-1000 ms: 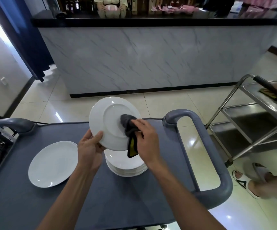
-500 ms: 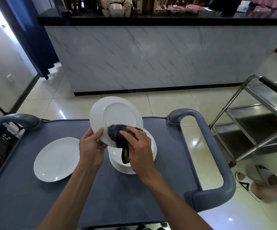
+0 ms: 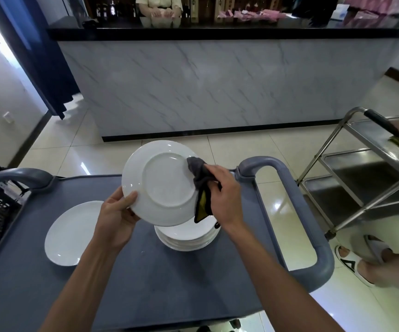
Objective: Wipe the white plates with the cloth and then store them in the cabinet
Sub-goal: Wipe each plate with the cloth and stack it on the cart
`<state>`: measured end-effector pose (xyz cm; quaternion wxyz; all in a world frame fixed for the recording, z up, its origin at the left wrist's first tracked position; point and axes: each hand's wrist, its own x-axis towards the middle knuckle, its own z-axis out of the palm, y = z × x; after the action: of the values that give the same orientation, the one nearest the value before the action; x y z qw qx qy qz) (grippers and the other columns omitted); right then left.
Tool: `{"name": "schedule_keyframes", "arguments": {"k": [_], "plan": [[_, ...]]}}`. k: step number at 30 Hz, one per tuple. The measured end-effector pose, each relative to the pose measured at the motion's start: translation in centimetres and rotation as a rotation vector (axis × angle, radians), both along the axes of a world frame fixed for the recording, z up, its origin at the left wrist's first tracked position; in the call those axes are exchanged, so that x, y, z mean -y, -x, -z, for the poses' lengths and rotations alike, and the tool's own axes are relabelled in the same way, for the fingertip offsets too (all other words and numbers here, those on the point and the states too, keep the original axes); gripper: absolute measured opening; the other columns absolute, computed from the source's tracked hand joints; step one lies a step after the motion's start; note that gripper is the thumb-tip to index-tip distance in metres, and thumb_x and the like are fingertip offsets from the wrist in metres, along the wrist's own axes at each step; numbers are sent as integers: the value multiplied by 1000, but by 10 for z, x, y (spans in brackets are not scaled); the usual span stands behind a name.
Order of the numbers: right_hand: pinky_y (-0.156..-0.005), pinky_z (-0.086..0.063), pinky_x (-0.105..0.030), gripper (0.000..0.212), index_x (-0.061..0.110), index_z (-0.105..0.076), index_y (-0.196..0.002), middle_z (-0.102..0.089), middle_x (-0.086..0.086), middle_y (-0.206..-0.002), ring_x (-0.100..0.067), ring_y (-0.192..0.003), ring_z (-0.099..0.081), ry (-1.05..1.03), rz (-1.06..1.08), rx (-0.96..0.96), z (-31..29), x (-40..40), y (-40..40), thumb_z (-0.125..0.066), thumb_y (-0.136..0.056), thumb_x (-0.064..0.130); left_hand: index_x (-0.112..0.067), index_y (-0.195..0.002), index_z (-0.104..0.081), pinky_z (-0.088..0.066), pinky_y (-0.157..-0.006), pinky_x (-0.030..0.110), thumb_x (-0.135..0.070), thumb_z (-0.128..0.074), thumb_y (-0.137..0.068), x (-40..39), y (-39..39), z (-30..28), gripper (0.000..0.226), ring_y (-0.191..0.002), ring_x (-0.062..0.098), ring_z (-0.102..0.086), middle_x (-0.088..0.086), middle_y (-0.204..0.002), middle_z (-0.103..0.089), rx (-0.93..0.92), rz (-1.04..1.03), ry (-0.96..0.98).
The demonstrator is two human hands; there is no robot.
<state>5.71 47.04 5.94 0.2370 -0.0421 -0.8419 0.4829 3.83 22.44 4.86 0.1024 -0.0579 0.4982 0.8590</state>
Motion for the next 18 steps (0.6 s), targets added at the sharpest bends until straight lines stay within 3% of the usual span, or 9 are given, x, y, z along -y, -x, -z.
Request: {"name": "schedule_keyframes", "arguments": {"k": [4, 9, 14, 18], "plan": [[-104, -46, -29, 43, 12, -68, -122, -66, 0, -120, -8, -112, -57, 23, -8, -2, -17, -9, 12, -51, -90, -10, -18, -114, -76, -61, -70, 34, -10, -62, -84, 9, -1, -1, 34, -93, 23, -72, 9, -110, -74, -36, 76, 30], [-103, -46, -37, 47, 10, -69, -123, -65, -5, -121, -20, -113, -57, -132, -53, -21, -35, -3, 26, -50, -87, -13, -7, -122, -71, -61, -68, 36, -5, -63, -83, 4, -2, -3, 40, -91, 27, -72, 17, -111, -74, -61, 125, 84], [-95, -46, -49, 43, 15, -70, -123, -64, -6, -126, -30, -111, -57, -282, -153, -82, -48, 23, 28, -52, -89, -5, -8, -121, -72, -61, -68, 37, -5, -66, -82, -3, -3, -4, 40, -92, 28, -72, 18, -111, -73, -83, 156, 114], [-92, -45, -51, 43, 19, -71, -122, -64, -7, -128, -31, -113, -58, -415, -193, -136, -44, 47, 16, -49, -88, 6, -8, -117, -74, -61, -68, 38, -5, -68, -80, -8, -3, -6, 37, -92, 30, -73, 20, -112, -73, -81, 161, 125]]}}
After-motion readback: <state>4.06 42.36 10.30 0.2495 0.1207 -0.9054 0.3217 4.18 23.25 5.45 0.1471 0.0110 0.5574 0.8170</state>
